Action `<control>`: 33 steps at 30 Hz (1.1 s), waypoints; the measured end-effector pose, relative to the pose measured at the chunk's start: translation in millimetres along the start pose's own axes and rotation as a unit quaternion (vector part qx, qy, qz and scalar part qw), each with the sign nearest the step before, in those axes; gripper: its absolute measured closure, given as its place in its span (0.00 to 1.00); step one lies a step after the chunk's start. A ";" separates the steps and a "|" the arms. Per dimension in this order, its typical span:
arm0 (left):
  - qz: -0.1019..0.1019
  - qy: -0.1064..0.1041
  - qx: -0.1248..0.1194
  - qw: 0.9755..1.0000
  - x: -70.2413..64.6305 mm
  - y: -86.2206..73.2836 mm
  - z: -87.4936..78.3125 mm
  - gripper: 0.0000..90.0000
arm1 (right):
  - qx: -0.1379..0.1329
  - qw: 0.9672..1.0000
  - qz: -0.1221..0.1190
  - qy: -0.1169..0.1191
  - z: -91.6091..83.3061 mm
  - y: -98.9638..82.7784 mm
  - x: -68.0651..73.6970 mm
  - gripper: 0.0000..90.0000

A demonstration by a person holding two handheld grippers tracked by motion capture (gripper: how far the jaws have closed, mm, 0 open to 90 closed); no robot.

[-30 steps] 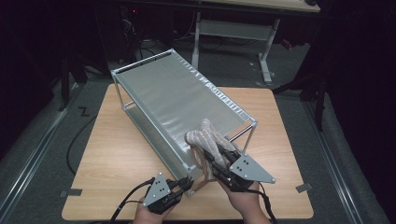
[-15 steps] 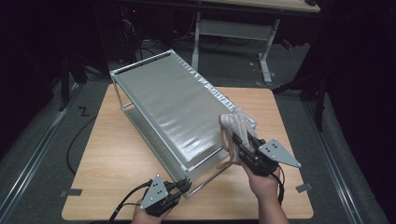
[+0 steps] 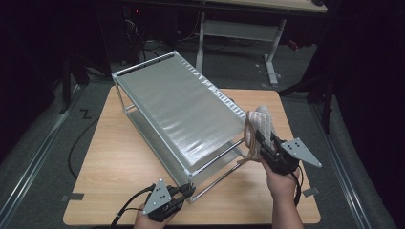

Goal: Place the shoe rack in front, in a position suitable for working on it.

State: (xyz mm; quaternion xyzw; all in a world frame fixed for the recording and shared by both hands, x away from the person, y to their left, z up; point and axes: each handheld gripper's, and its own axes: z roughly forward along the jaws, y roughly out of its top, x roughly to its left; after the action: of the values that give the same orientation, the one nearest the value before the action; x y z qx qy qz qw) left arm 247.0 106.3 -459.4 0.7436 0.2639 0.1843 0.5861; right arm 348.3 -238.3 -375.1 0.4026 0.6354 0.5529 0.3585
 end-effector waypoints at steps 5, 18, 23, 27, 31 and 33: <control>0.000 -0.001 0.000 1.000 0.2 0.1 0.4 0.89 | 0.001 1.000 -0.001 0.008 -1.4 0.2 2.9 0.74; 0.000 -0.008 -0.001 1.000 1.6 2.1 7.9 0.89 | 0.007 0.996 -0.031 0.079 -12.5 0.2 45.1 0.74; 0.003 -0.009 0.000 1.000 1.1 2.9 11.3 0.89 | 0.006 0.993 -0.050 0.110 -18.5 0.4 66.1 0.73; 0.001 -0.012 -0.003 1.000 1.9 3.1 13.7 0.89 | 0.006 0.989 -0.064 0.136 -23.9 0.2 83.0 0.73; 0.001 -0.013 -0.003 1.000 2.5 3.4 15.2 0.90 | 0.004 0.983 -0.076 0.166 -28.8 1.3 100.5 0.73; 0.001 -0.014 -0.003 1.000 2.7 3.3 15.4 0.89 | 0.002 0.980 -0.081 0.181 -31.2 1.7 109.1 0.73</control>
State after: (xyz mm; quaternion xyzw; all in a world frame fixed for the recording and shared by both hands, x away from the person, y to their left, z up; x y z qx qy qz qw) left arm 258.7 95.4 -460.1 0.7444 0.2544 0.1755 0.5919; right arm 274.7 -152.1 -370.5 0.2442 0.7214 0.5842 0.2805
